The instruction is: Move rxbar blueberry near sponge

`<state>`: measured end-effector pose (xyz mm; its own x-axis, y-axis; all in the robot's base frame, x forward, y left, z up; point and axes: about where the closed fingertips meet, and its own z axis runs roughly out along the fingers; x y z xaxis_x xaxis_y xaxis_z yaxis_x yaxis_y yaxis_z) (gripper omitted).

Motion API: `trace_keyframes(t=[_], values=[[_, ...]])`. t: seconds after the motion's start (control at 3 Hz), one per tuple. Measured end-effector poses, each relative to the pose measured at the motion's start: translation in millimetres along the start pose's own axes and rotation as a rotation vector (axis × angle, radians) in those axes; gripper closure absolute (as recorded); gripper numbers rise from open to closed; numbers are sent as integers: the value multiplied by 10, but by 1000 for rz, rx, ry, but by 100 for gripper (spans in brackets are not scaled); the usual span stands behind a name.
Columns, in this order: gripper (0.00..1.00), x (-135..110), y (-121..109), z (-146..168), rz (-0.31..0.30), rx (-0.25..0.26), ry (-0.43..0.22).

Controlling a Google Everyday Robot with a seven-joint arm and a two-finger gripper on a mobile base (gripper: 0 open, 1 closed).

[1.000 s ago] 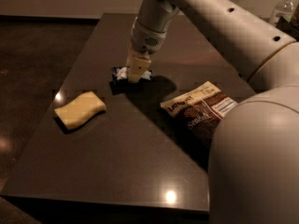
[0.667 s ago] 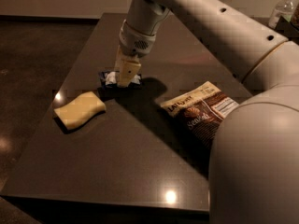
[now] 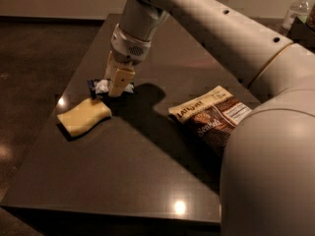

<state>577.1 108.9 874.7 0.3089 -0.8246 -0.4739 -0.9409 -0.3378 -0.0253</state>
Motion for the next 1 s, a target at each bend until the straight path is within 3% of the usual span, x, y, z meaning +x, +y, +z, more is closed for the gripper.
trace_keyframes(t=[0.33, 0.67, 1.0], values=[[15, -16, -17, 23, -1, 3, -4], [0, -27, -35, 46, -2, 5, -6], [0, -27, -36, 46, -2, 5, -6]])
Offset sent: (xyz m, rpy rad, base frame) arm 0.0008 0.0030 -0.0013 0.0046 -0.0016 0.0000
